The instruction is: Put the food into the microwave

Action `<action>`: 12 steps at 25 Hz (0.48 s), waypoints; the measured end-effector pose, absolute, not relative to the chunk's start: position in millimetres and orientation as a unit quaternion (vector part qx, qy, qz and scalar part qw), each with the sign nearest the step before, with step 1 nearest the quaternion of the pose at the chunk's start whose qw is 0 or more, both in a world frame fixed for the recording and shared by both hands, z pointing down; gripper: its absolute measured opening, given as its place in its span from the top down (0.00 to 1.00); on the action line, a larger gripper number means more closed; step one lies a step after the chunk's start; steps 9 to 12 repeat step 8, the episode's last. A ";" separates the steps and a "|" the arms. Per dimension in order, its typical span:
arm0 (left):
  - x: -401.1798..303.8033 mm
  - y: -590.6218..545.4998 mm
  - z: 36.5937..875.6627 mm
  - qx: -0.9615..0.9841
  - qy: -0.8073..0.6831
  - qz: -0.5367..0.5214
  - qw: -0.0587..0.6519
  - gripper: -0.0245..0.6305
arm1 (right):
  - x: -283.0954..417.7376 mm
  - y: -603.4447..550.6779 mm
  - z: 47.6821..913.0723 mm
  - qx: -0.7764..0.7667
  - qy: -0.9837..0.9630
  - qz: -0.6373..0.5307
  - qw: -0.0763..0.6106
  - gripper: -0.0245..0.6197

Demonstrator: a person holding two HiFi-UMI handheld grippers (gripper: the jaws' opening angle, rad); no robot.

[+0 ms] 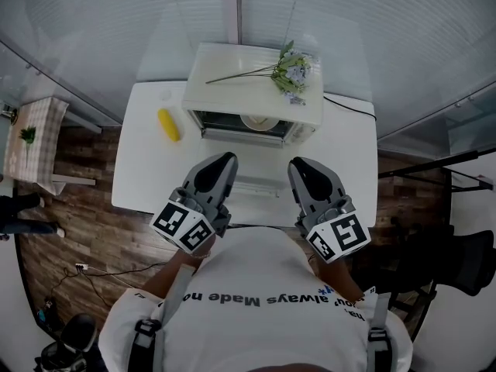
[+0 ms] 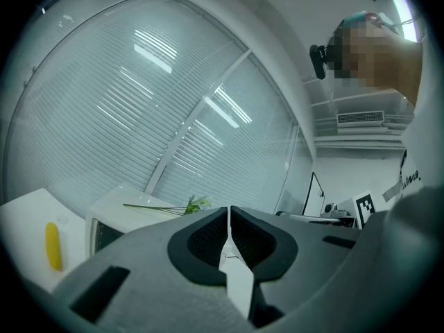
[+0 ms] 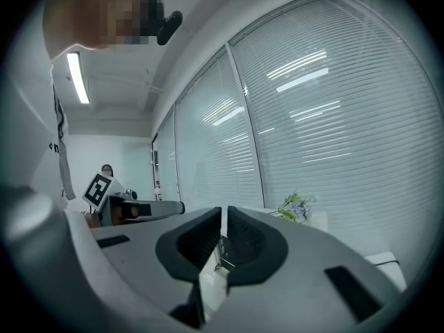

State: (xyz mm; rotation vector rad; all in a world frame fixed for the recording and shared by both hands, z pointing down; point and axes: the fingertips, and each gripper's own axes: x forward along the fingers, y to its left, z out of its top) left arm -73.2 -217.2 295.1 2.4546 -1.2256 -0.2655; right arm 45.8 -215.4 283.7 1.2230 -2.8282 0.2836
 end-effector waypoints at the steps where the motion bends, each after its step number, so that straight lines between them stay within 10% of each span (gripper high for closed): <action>1: -73.1 -216.5 294.8 0.874 -0.436 -0.094 0.191 0.93 | 46.3 -214.9 283.1 0.396 -0.913 0.091 0.023 0.91; 12: -72.0 -215.7 296.3 0.875 -0.436 -0.093 0.188 0.93 | 45.6 -215.3 287.0 0.396 -0.913 0.093 0.024 0.91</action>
